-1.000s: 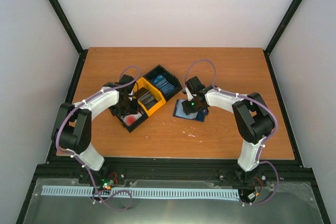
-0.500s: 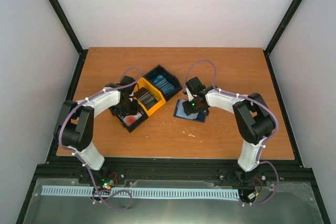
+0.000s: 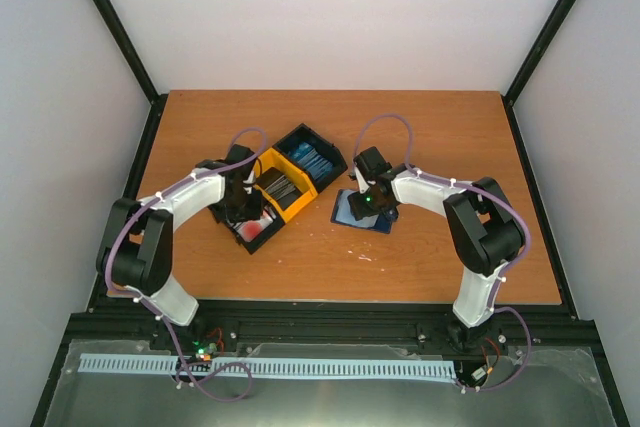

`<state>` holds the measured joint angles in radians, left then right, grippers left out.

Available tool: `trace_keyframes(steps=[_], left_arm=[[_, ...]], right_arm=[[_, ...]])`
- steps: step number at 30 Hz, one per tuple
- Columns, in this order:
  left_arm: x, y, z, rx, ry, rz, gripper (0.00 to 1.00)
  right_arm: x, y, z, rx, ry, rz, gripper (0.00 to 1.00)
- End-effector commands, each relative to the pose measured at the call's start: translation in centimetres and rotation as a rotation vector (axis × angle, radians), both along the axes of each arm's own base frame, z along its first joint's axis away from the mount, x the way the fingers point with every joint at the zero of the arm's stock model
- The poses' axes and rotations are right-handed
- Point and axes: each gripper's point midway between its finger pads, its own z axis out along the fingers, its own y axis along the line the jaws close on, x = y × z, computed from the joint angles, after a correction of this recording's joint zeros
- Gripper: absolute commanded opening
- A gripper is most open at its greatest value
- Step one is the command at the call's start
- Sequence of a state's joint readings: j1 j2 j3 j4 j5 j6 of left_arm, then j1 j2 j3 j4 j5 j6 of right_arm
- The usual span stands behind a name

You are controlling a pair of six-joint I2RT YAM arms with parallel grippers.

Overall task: Put the credit cards into the card holder
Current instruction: Pick up the credit card from the storage box.

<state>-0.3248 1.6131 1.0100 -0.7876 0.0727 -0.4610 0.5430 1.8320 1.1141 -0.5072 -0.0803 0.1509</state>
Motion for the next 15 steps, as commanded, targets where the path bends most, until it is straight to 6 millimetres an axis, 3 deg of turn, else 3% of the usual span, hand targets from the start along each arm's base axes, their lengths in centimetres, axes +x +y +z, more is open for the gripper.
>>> trace_keyframes(steps=[1, 5, 15], left_arm=[[-0.9, -1.0, 1.2, -0.070, 0.024, 0.009, 0.29], [-1.5, -1.5, 1.4, -0.110, 0.034, 0.003, 0.24], [-3.2, -2.8, 1.9, -0.201, 0.062, -0.065, 0.22]], right_arm=[[-1.0, -1.4, -0.4, -0.046, 0.028, -0.025, 0.58], [-1.0, -1.4, -0.5, -0.049, 0.027, -0.028, 0.57], [-1.1, -1.7, -0.6, -0.062, 0.026, -0.034, 0.57]])
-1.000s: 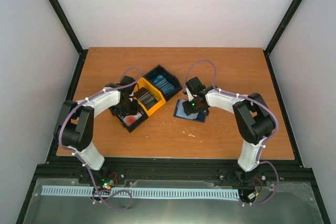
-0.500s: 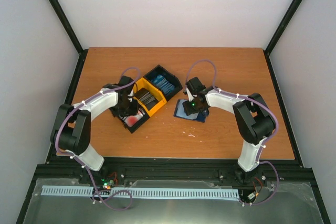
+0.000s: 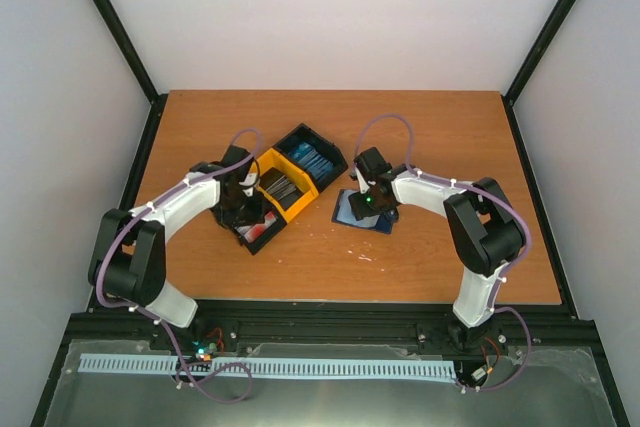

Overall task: Put the credit cards into the card holder
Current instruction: Pick up the credit card from the storage box.

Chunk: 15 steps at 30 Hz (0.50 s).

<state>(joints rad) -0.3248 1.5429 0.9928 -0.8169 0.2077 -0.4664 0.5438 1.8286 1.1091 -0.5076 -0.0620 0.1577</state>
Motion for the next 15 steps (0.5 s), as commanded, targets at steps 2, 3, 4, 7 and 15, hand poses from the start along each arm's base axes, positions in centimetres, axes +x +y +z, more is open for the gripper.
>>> trace_keyframes(steps=[2, 3, 4, 7, 15], left_arm=[[-1.8, -0.9, -0.1, -0.063, 0.046, -0.051, 0.22], [-1.8, -0.7, -0.3, -0.053, 0.048, -0.051, 0.22], [-1.6, -0.5, -0.5, -0.039, 0.048, -0.048, 0.22], [-1.2, -0.2, -0.8, -0.014, 0.041, -0.047, 0.22], [-0.5, -0.7, -1.0, -0.030, 0.025, -0.077, 0.28]], right_arm=[[-1.1, -1.4, -0.6, -0.047, 0.033, -0.022, 0.57], [-1.0, -1.4, -0.6, -0.046, 0.031, -0.023, 0.57], [-1.1, -1.3, -0.6, -0.045, 0.034, -0.023, 0.57], [-1.1, -1.3, -0.4, -0.039, 0.032, -0.022, 0.57], [-0.7, -0.9, 0.9, -0.013, 0.005, -0.028, 0.58]])
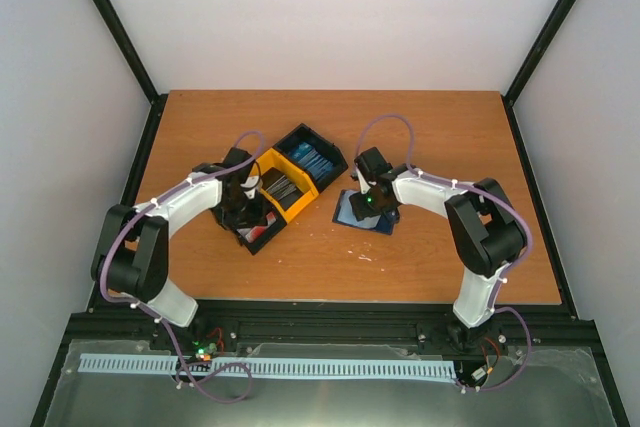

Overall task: Put the credit cards into the card holder
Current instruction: Pick up the credit card from the storage box.

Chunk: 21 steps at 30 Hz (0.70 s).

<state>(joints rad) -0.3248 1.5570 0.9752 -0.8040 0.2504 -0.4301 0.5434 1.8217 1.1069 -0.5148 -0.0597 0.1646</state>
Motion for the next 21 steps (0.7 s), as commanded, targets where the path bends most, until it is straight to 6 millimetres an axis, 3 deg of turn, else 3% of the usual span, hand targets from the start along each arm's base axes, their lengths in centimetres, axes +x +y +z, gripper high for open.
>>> trace_keyframes(steps=[1, 5, 11, 17, 21], left_arm=[[0.2, -0.3, -0.2, -0.006, -0.004, -0.039, 0.28], [0.5, -0.1, -0.5, 0.008, -0.012, -0.048, 0.24], [1.7, 1.1, 1.0, 0.083, -0.086, -0.051, 0.05], [2.6, 2.2, 4.3, 0.128, -0.207, -0.032, 0.01], [2.4, 2.1, 5.6, 0.102, -0.253, -0.022, 0.01]], right_arm=[[-0.5, -0.7, 0.9, -0.007, 0.001, -0.021, 0.58], [-0.2, -0.5, 1.6, 0.002, -0.011, -0.026, 0.58], [0.5, -0.3, 3.5, 0.014, -0.047, -0.037, 0.58], [2.0, -0.2, 8.7, 0.067, -0.158, -0.101, 0.60], [2.6, 0.8, 11.7, 0.146, -0.190, -0.123, 0.64]])
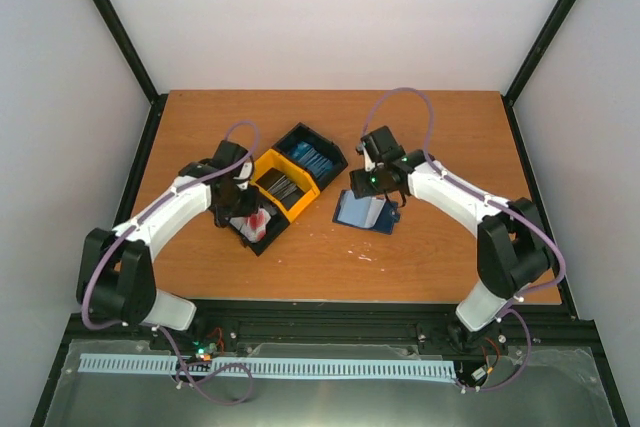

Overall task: Put the credit cards into the card holder
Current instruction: Pick up the credit card from the storage box.

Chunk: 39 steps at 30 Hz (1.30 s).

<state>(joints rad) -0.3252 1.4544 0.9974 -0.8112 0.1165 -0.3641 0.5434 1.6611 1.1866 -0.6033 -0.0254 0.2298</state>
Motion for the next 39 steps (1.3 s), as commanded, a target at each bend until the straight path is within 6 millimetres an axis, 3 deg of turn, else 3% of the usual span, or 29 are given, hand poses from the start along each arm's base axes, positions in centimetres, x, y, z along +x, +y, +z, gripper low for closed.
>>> trace_keyframes(steps=[1, 5, 11, 15, 18, 24, 33, 35, 39], left_arm=[[0.6, 0.4, 2.7, -0.001, -0.095, 0.011, 0.01], [1.0, -0.2, 4.1, -0.056, -0.156, 0.028, 0.00], [2.0, -2.2, 7.2, -0.193, -0.213, 0.048, 0.01], [2.5, -4.2, 11.6, -0.366, -0.301, 0.008, 0.01], [3.2, -4.4, 15.5, -0.526, -0.386, -0.023, 0.01], [3.7, -3.3, 20.0, -0.800, -0.465, -0.087, 0.01], [1.3, -4.7, 24.8, -1.015, -0.473, -0.265, 0.01], [0.9, -4.9, 25.1, -1.027, -0.472, -0.290, 0.01], [0.9, -4.5, 25.2, -1.038, -0.466, -0.286, 0.01]], right_arm=[[1.2, 1.0, 4.3, 0.096, -0.057, -0.048, 0.65], [1.0, 3.3, 6.6, 0.230, -0.045, -0.030, 0.67], [-1.1, 9.7, 11.6, 0.549, -0.008, 0.083, 0.69], [-2.8, 14.8, 15.4, 0.797, 0.034, 0.191, 0.76], [-3.4, 17.2, 16.5, 0.896, 0.091, 0.232, 0.77], [-3.5, 19.1, 18.9, 1.023, 0.135, 0.274, 0.76], [-2.9, 20.5, 20.6, 1.036, 0.153, 0.295, 0.72], [-2.9, 20.6, 20.9, 1.041, 0.163, 0.298, 0.64], [-3.5, 20.5, 22.6, 1.100, 0.143, 0.325, 0.36]])
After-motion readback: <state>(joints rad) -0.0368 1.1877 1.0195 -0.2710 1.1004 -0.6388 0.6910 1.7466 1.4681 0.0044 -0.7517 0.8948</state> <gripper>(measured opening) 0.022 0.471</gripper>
